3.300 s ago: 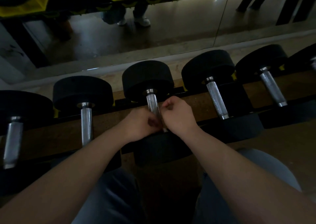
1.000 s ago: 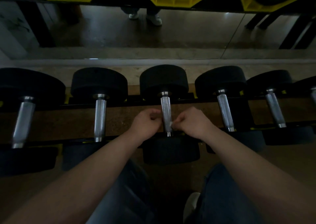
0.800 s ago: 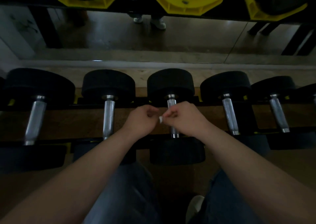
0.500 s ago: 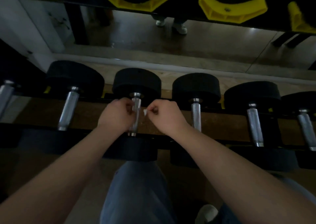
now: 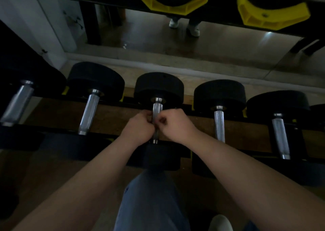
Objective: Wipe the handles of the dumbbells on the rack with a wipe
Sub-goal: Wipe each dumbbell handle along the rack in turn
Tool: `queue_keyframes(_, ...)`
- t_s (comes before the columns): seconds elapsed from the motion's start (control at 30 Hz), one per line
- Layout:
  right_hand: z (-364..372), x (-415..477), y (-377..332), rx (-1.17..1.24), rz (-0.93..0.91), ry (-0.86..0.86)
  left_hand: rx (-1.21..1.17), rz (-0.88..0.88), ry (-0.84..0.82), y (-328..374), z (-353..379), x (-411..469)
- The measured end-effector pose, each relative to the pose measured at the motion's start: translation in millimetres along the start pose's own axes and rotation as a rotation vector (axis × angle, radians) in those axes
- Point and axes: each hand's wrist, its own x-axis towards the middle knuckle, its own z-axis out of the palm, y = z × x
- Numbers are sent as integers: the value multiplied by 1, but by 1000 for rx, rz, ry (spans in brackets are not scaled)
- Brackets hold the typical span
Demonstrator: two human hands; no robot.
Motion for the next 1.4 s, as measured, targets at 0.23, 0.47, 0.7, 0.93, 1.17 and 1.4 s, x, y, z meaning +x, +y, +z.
queue_keyframes(0.23, 5, 24, -9, -175, 24, 199, 10, 44, 99, 4, -8, -4)
queue_keyframes(0.47, -6, 4, 7, -183, -211, -73, 66, 27, 119, 2, -6, -4)
queue_keyframes(0.7, -19, 26, 24, -153, -215, 109, -54, 23, 84, -2, -4, -8)
queue_keyframes(0.93, -13, 8, 20, -221, -233, -155, -44, 14, 204, 1, -4, -11)
queue_keyframes(1.17, -3, 21, 33, 85, 37, 121, 39, -80, 177, 5, -2, -11)
queue_keyframes(1.4, 4, -2, 14, -98, -370, -38, 70, -92, 166, 11, -5, -15)
